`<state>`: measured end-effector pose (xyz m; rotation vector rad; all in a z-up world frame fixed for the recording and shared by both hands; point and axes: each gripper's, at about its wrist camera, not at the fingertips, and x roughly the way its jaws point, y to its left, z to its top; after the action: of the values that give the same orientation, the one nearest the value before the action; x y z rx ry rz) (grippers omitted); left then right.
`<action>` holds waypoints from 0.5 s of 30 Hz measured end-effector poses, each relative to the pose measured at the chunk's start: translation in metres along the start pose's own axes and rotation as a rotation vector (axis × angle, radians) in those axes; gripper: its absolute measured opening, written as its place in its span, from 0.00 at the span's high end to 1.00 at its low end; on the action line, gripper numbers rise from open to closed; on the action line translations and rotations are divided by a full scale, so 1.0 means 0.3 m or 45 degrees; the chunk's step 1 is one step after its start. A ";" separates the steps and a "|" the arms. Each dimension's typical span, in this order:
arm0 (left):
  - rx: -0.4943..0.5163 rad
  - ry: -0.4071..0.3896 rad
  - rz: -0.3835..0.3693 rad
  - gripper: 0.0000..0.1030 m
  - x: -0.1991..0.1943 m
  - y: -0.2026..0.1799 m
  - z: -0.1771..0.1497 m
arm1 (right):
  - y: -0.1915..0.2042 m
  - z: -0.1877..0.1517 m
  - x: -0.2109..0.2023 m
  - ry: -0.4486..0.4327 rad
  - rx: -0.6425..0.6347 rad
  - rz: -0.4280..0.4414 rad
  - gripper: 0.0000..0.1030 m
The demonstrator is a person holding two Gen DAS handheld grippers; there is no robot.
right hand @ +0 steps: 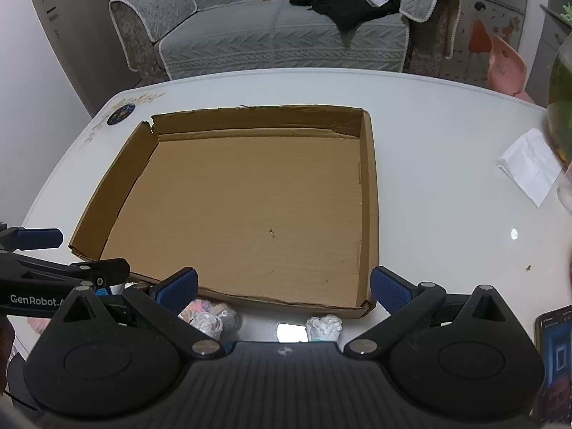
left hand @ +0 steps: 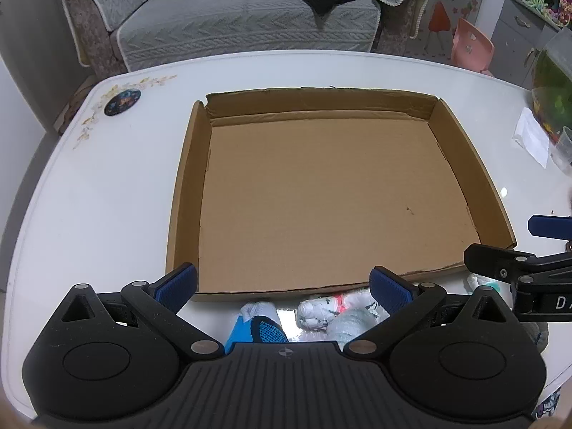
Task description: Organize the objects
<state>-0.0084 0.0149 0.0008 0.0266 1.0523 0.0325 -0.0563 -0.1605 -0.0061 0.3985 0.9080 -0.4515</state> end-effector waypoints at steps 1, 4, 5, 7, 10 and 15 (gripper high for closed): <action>-0.002 0.000 0.001 0.00 0.000 0.000 0.000 | -0.002 0.001 -0.002 0.001 0.000 0.003 0.01; -0.009 -0.004 -0.005 0.00 -0.005 0.006 0.000 | 0.003 0.000 -0.009 -0.004 -0.008 0.004 0.01; -0.008 -0.005 -0.004 0.00 -0.006 0.007 -0.001 | 0.006 0.000 -0.009 -0.003 -0.012 0.003 0.01; -0.007 -0.006 -0.004 0.00 -0.009 0.007 -0.003 | 0.010 0.000 -0.010 -0.004 -0.015 0.003 0.01; -0.009 -0.004 -0.004 0.00 -0.008 0.012 -0.005 | 0.013 -0.001 -0.006 0.000 -0.012 0.004 0.01; -0.012 -0.010 -0.003 0.00 -0.013 0.017 -0.007 | 0.017 0.002 -0.004 0.003 -0.010 0.005 0.01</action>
<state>-0.0123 0.0200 0.0034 0.0170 1.0442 0.0356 -0.0539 -0.1562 -0.0040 0.3938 0.9105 -0.4441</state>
